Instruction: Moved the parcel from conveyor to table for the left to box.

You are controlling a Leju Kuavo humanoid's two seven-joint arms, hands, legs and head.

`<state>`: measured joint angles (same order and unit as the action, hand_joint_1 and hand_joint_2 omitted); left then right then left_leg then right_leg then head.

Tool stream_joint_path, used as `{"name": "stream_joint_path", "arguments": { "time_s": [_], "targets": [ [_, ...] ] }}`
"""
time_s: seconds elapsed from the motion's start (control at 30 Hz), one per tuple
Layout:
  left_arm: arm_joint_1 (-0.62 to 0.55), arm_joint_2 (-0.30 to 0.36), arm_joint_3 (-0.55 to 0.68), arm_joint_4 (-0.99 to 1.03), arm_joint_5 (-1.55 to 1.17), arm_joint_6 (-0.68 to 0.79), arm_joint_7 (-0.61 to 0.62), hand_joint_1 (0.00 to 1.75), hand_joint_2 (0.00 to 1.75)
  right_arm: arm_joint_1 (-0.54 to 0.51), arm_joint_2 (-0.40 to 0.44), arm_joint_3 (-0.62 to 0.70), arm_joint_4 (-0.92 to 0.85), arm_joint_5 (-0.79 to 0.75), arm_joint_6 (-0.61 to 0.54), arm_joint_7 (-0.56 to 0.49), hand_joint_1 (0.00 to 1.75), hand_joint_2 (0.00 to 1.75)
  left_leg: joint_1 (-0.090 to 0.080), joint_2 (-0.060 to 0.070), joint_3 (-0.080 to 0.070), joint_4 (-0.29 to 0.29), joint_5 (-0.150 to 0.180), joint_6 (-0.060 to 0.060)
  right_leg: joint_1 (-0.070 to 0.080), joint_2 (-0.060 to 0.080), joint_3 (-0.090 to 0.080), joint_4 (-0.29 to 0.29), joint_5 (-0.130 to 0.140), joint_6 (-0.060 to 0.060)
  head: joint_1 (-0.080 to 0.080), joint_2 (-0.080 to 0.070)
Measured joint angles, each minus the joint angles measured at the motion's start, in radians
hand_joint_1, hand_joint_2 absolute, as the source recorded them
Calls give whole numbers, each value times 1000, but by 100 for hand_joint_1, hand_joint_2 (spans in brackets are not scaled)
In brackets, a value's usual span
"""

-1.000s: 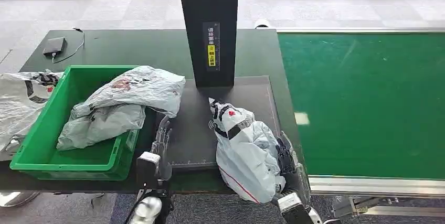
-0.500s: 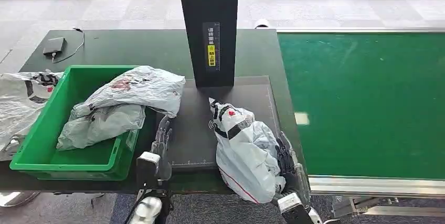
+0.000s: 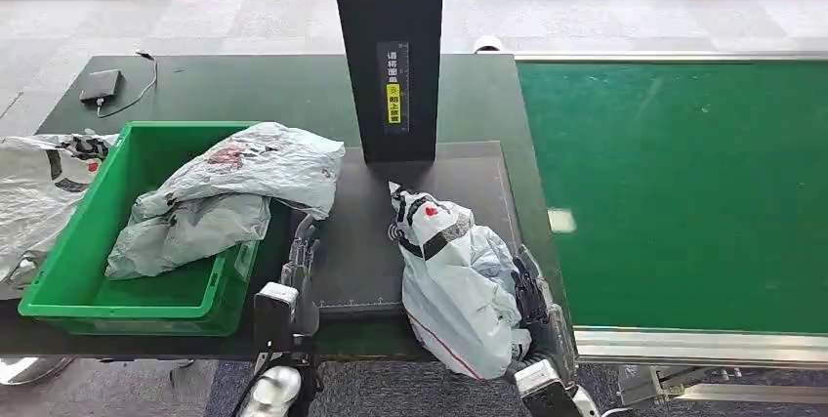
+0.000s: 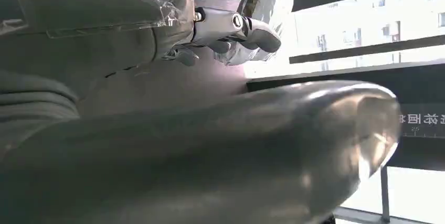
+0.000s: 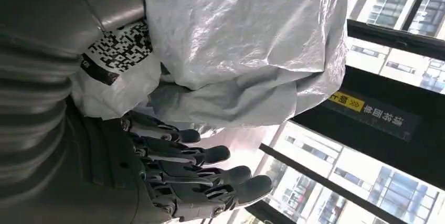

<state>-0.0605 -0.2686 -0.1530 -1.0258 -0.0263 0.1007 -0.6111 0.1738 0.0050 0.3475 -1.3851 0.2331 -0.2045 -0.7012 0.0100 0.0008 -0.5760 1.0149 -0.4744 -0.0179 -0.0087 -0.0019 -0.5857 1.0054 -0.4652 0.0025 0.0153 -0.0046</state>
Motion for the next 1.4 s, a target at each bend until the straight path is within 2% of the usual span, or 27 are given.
{"name": "stream_joint_path", "arguments": {
  "time_s": [0.13,0.17,0.37,0.53,0.67,0.77,0.9,0.93,0.97,1.07,1.4],
  "targets": [
    [-3,0,-6,8,-44,23,9,0,0,1,0,-3,-8,-15,18,0,0,175,0,0,0,0,0,0,0,0,0,0,0,0,0,0],
    [-6,2,-15,14,-83,26,8,0,175,1,0,-5,-9,-18,22,0,0,175,0,0,0,0,0,0,0,0,0,0,0,0,0,0],
    [-99,-5,-102,163,-297,-59,-56,0,175,4,0,-11,-21,-14,53,0,0,175,0,0,0,0,0,0,-1,0,0,0,0,0,0,0],
    [-154,-16,-215,301,-514,-54,-64,0,175,2,1,-11,-35,6,124,0,0,175,0,0,0,0,0,0,-1,1,0,0,0,0,0,0],
    [-174,-18,-293,372,-592,-11,-57,0,175,-68,16,-11,-9,10,210,1,0,175,0,2,1,0,0,0,0,2,0,0,0,0,0,0],
    [-182,-19,-315,408,-606,-5,-64,0,175,-127,32,-11,37,12,227,2,0,175,0,2,1,0,1,0,0,1,0,0,0,0,0,0],
    [-188,-19,-332,436,-622,-15,-76,0,175,-150,36,-11,60,5,227,2,0,175,0,1,1,0,1,0,0,0,1,1,0,0,0,0],
    [-189,-19,-336,439,-625,-17,-77,16,175,-152,37,-11,63,3,227,2,0,175,0,1,1,0,1,0,0,0,1,1,0,0,0,0],
    [-191,-19,-341,444,-628,-19,-79,175,175,-153,37,-11,65,3,227,2,0,175,0,1,1,0,1,0,0,0,1,1,0,0,0,0],
    [-196,-19,-356,457,-636,-22,-84,175,175,-153,37,-11,69,-4,224,2,0,175,0,1,1,0,1,0,-1,0,1,1,0,0,0,0],
    [-194,-19,-357,431,-549,137,-88,175,175,-143,37,-11,69,-14,203,2,0,175,0,1,1,0,0,0,0,0,1,1,0,0,0,0]
  ]
}}
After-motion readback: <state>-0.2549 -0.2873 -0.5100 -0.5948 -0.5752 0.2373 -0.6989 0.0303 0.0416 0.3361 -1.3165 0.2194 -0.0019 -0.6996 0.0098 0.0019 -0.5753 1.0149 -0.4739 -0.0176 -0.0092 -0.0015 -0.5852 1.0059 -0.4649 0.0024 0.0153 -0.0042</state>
